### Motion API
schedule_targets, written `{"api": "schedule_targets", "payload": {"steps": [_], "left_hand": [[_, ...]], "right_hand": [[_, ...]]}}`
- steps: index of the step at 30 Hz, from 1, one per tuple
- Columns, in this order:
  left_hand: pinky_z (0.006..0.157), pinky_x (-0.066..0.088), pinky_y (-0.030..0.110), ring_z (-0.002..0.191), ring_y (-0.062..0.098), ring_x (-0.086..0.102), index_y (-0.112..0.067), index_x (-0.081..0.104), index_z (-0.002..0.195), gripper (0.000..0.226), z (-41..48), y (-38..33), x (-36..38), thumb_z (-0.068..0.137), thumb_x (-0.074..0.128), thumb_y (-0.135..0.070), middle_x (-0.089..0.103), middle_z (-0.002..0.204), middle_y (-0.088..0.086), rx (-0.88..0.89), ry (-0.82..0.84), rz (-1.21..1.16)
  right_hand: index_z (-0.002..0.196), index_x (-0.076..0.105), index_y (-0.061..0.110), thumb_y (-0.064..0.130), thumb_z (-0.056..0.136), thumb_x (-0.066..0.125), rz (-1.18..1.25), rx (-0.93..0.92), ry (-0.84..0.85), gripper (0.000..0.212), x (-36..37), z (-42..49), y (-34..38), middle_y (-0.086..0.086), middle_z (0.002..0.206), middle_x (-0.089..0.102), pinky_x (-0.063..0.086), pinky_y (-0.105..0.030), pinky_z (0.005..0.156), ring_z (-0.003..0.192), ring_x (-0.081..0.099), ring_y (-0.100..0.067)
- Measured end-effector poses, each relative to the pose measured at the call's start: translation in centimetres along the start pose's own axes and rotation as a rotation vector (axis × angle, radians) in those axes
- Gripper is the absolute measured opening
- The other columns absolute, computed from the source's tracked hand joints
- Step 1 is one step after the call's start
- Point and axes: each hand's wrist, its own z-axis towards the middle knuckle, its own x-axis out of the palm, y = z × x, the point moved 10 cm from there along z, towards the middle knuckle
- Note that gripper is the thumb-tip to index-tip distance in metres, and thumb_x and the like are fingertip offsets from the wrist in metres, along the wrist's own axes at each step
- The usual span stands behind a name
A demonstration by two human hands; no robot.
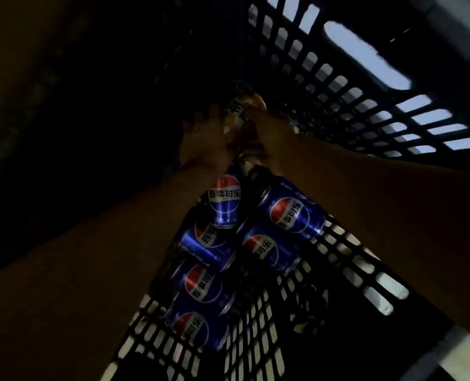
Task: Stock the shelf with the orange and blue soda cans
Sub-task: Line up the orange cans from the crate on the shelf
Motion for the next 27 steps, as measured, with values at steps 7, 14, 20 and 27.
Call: {"api": "schedule_targets", "payload": {"steps": [7, 14, 20, 27], "left_hand": [[0.094, 0.042, 0.042, 0.126, 0.032, 0.038, -0.025, 0.037, 0.141, 0.086, -12.6, -7.9, -11.8, 0.068, 0.081, -0.033, 0.043, 0.139, 0.007, 0.045, 0.051, 0.115], [0.090, 0.044, 0.034, 0.113, 0.018, 0.048, -0.027, 0.048, 0.132, 0.065, -35.6, -15.0, -22.2, 0.072, 0.073, -0.034, 0.054, 0.124, -0.004, 0.026, 0.031, -0.188], [0.073, 0.048, 0.017, 0.090, -0.003, 0.056, -0.034, 0.043, 0.120, 0.033, -50.8, -15.8, -24.2, 0.093, 0.058, -0.023, 0.055, 0.111, -0.011, -0.492, 0.025, -0.883], [0.074, 0.050, 0.011, 0.091, -0.010, 0.058, -0.033, 0.037, 0.134, 0.079, -60.2, -21.2, -29.5, 0.070, 0.083, -0.028, 0.056, 0.104, -0.023, -0.063, 0.277, -0.661]], "right_hand": [[0.119, 0.059, 0.019, 0.061, 0.082, 0.058, 0.256, 0.109, 0.074, 0.056, -2.0, -15.5, 1.0, -0.010, 0.109, 0.068, 0.057, -0.039, 0.078, 0.095, 0.067, -0.022], [0.127, 0.057, 0.009, 0.045, 0.076, 0.068, 0.622, 0.262, 0.247, 0.063, -3.2, -37.4, -2.2, -0.017, 0.119, 0.065, 0.051, -0.043, 0.092, 0.105, 0.064, -0.031], [0.115, 0.061, 0.018, 0.030, 0.075, 0.074, 0.503, 0.212, 0.140, 0.044, -8.3, -51.7, -5.5, -0.015, 0.107, 0.069, 0.053, -0.050, 0.088, 0.097, 0.068, -0.032], [0.108, 0.059, 0.026, 0.011, 0.068, 0.075, 0.396, -0.192, 0.218, 0.046, -9.6, -66.9, -0.4, -0.001, 0.092, 0.070, 0.054, -0.033, 0.071, 0.086, 0.068, -0.020]]}}
